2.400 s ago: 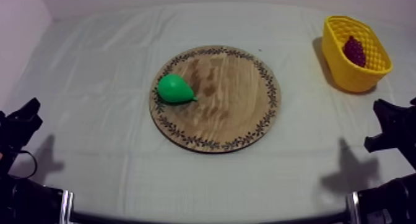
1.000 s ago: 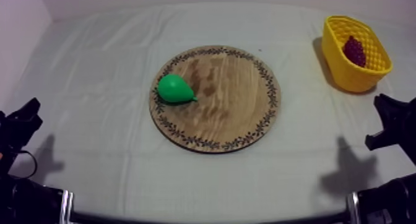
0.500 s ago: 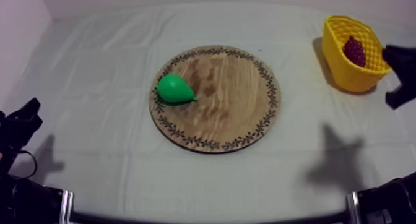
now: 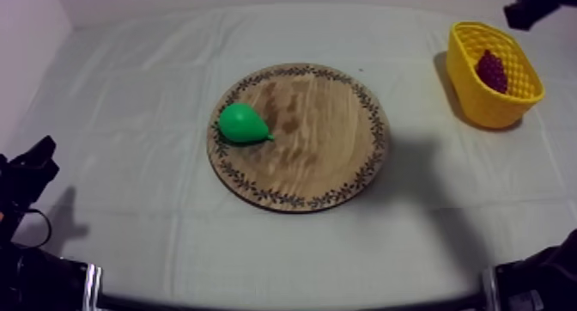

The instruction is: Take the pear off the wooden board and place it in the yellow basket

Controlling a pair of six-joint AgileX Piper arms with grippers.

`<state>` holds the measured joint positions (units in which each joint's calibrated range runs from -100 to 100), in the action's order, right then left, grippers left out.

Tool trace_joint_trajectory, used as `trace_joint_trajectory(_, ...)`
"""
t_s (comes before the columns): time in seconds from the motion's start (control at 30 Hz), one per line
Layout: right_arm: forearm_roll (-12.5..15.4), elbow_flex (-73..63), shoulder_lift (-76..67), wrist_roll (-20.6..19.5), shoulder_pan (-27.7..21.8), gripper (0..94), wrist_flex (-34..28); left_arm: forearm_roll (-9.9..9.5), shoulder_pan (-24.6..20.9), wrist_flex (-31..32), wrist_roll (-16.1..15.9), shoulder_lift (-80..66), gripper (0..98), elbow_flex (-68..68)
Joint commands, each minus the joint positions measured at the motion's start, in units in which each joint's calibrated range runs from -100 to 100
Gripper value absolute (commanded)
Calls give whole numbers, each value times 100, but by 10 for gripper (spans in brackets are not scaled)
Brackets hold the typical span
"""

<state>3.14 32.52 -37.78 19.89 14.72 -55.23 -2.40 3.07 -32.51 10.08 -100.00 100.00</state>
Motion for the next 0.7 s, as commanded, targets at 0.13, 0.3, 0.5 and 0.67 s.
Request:
trace_joint_trajectory(0.13, -156, -1398, 1404, 76, 478, 15, -882, -2, 1, 1, 0, 0, 1, 0)
trace_joint_trajectory(0.3, -254, -2119, 2227, 164, 768, 16, -1515, -2, 1, 1, 0, 0, 1, 0)
trace_joint_trajectory(0.5, -352, -2983, 3145, 227, 1063, 18, -2211, -2, 1, 1, 0, 0, 1, 0)
trace_joint_trajectory(0.67, -457, -3815, 3909, 209, 1301, 18, -2771, -2, 1, 1, 0, 0, 1, 0)
